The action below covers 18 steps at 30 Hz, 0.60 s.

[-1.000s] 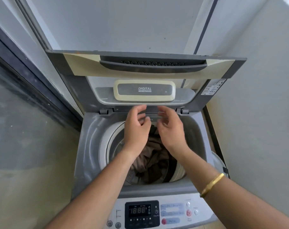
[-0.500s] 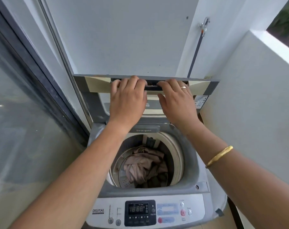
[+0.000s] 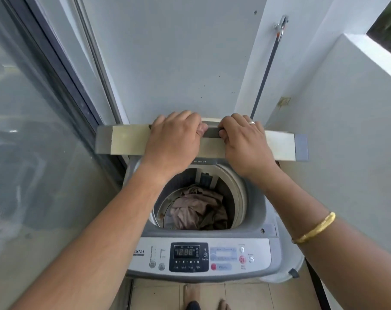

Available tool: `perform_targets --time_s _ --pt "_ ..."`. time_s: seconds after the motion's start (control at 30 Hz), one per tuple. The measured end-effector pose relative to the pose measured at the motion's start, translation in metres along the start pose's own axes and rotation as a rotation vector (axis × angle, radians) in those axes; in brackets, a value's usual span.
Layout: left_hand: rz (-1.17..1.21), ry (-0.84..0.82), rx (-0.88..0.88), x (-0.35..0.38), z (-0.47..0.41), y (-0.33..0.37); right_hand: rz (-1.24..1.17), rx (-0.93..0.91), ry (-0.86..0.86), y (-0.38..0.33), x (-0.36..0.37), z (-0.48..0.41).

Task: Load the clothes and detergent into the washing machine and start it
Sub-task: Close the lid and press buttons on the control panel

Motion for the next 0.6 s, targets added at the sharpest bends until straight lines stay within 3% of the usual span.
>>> perform_targets --time_s 0.27,0.6 --pt "0.017 -0.36 -0.128 0.052 0.112 -0.004 -0.191 0.09 -0.348 -0.03 0.052 0.11" --pt "-0.02 -0.557 -0.217 0.122 0.171 -0.022 -0.213 0.143 -0.536 -0.034 0.122 0.167"
Point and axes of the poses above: each hand's wrist, its own z-axis away from the middle knuckle, its own x-axis out of the palm, y = z × x, the point moved 1 cm from there along -z, towards the middle knuckle, and after that the axes turned 11 degrees about -x, right-handed, at the moved point
